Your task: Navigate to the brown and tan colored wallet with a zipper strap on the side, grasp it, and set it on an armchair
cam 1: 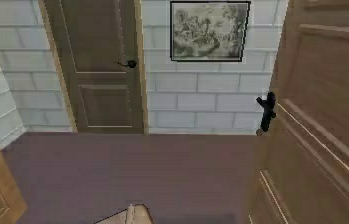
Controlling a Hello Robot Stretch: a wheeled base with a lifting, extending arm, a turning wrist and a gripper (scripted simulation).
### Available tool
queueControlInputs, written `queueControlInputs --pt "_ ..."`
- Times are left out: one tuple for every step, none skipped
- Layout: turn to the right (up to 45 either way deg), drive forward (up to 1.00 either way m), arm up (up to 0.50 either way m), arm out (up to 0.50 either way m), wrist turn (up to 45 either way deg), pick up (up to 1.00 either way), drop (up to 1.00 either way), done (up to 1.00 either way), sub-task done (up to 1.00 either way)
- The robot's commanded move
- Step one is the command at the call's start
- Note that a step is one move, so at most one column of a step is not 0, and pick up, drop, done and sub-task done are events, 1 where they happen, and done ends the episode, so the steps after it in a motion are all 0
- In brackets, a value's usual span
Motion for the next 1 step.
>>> queueControlInputs --pt "0.0 1.0 0.0 0.0 0.0 0.0 0.0 0.0 0.0"
